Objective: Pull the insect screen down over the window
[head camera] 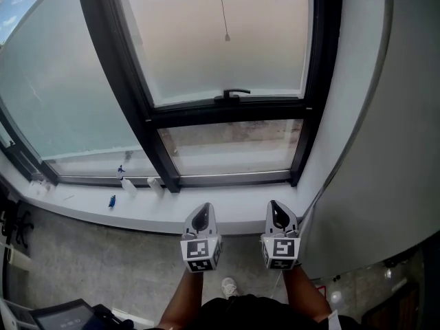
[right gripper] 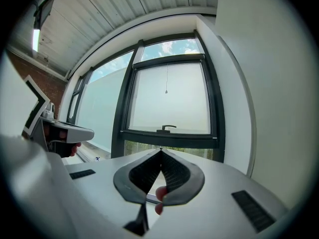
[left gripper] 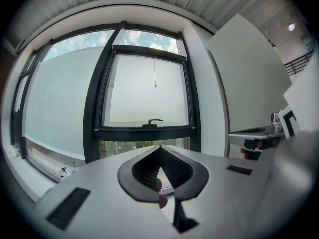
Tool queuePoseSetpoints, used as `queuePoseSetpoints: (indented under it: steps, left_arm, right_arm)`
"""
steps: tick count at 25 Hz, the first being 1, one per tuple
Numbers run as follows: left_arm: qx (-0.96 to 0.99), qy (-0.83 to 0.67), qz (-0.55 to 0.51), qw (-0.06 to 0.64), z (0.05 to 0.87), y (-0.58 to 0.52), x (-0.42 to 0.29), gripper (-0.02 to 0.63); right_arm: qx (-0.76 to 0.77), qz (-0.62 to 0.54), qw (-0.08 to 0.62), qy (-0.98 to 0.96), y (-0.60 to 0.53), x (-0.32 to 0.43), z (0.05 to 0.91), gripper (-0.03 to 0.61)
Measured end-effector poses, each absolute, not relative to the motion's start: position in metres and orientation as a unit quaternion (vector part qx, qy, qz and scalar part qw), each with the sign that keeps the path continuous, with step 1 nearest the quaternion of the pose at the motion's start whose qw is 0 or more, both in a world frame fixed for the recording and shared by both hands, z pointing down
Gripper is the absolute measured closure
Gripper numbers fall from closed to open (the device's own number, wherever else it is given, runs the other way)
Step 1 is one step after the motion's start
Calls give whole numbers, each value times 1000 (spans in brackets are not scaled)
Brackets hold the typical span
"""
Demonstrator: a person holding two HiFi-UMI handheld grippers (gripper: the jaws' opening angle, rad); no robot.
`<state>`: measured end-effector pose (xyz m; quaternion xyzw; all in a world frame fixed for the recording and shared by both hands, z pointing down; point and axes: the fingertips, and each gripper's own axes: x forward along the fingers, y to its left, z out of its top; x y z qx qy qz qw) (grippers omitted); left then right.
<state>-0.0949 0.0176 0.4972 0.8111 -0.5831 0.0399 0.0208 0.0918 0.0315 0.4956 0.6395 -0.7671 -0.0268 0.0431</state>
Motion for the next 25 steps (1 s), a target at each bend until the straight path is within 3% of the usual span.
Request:
queuePoseSetpoints:
  steps: [12,25]
  left_arm:
    - [821,-570,30,14,489,-61,-125,611]
    - [842,-538,36,13,493,-110,-106,611]
  right_arm:
    - [661,-32,47,-748,-41,69,487,575]
    - [657,-39,58,-751,-95,57,493,575]
